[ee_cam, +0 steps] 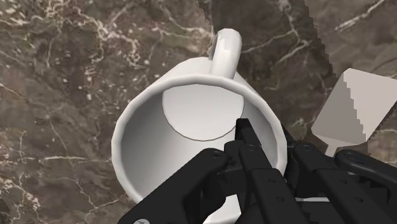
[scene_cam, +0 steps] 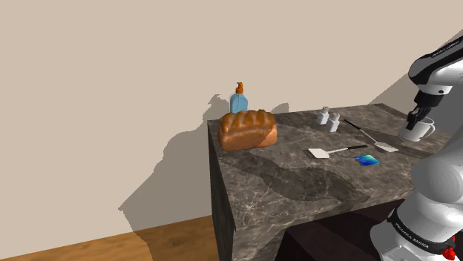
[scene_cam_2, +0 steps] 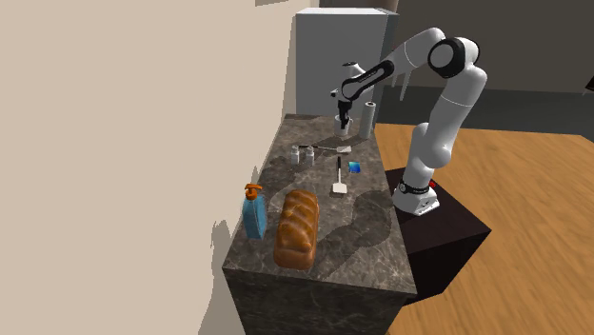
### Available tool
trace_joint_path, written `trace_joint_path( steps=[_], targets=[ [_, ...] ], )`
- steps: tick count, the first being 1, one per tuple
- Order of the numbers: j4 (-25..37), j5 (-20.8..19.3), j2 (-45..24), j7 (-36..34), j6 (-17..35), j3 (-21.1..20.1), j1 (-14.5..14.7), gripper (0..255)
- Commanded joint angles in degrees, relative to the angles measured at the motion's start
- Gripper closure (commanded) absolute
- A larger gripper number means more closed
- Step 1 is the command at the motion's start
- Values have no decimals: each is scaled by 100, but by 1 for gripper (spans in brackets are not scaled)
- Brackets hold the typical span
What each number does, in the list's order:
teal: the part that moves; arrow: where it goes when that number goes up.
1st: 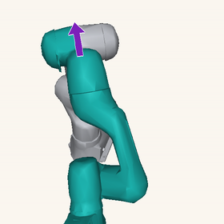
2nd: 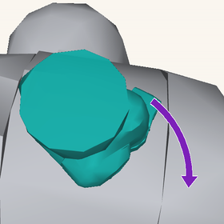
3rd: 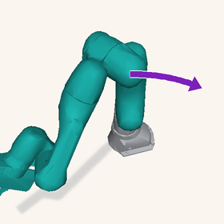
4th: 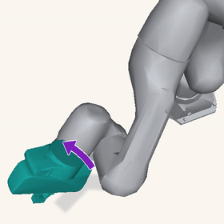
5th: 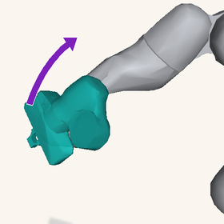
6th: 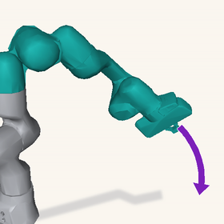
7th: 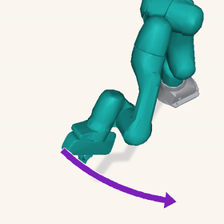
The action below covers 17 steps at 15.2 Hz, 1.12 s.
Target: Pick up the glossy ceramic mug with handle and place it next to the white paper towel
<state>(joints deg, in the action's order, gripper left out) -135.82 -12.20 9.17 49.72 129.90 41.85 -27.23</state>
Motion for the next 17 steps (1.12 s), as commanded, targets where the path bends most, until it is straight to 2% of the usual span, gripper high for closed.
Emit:
trace_joint_path(
  steps=[1, 9, 10, 15, 17],
  targets=[
    [-89, 53, -100, 46, 180, 39, 7, 255],
    [-110, 76, -138, 62, 233, 50, 11, 255],
    [-110, 76, -138, 62, 233, 50, 11, 0],
    [-110, 76, -138, 62, 233, 50, 11, 0],
    [64, -97, 167, -79, -203, -53, -14, 0]
  ],
)
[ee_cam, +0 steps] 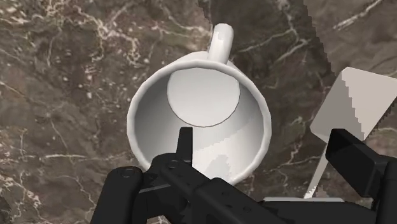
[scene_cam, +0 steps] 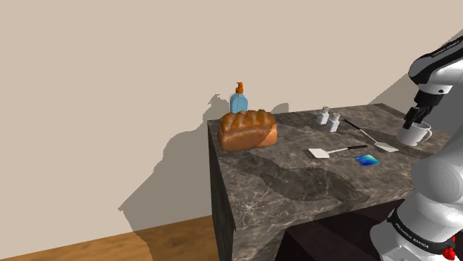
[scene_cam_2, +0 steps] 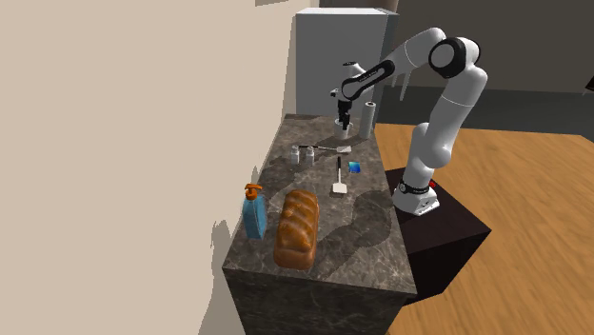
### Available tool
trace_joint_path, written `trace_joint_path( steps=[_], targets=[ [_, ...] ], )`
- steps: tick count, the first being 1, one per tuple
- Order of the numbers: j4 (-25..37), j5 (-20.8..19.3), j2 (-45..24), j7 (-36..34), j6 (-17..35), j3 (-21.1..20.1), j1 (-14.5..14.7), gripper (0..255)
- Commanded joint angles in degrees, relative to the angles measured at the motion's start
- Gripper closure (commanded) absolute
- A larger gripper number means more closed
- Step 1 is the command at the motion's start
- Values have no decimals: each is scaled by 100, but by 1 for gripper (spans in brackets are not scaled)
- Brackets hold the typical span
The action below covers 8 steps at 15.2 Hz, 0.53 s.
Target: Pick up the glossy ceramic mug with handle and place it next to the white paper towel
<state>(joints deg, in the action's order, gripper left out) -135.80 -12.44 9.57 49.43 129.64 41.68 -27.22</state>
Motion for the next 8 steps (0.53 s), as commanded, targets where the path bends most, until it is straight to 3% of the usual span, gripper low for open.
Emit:
trace_joint_path(
  steps=[1, 8],
  targets=[
    [160, -135, 260, -104, -393, -90, -25, 0],
    [242, -173, 355, -139, -561, -139, -37, 0]
  ],
)
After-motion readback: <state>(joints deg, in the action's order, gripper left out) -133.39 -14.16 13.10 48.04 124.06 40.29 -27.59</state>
